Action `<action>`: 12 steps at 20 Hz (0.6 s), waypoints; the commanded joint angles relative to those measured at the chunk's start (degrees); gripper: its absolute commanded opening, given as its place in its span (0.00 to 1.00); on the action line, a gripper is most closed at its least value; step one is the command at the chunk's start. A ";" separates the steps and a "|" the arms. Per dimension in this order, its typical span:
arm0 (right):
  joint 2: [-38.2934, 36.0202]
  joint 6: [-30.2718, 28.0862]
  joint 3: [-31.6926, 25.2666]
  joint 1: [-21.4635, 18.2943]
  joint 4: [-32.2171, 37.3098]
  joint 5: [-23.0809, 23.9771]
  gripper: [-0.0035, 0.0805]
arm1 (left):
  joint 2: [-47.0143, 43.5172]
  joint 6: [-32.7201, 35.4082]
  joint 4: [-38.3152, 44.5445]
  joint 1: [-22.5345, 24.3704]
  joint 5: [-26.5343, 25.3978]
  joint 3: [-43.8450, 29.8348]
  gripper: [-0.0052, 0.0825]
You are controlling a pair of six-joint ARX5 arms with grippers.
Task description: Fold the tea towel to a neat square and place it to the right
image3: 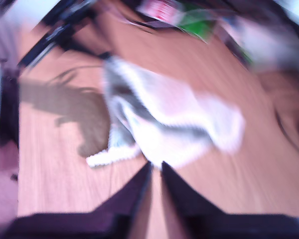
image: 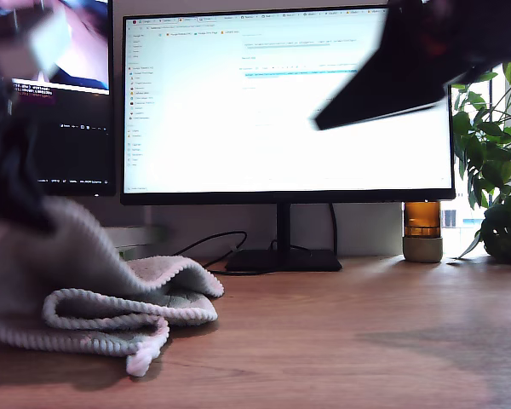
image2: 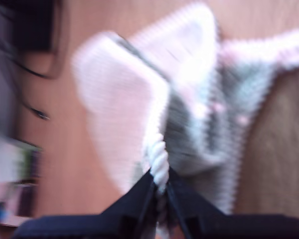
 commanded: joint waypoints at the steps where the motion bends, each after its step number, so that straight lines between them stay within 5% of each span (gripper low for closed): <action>1: 3.02 -4.68 -0.04 1.68 4.63 0.44 0.24 | -1.16 0.13 -0.92 -0.07 0.81 0.57 0.03; 7: 16.41 -13.60 0.72 5.27 18.38 4.68 0.31 | -4.11 -0.28 -3.21 -0.04 1.09 2.27 0.03; 12: 30.10 -18.25 8.17 5.95 24.11 9.14 0.36 | -5.44 -0.26 -3.58 -0.04 1.16 4.44 0.03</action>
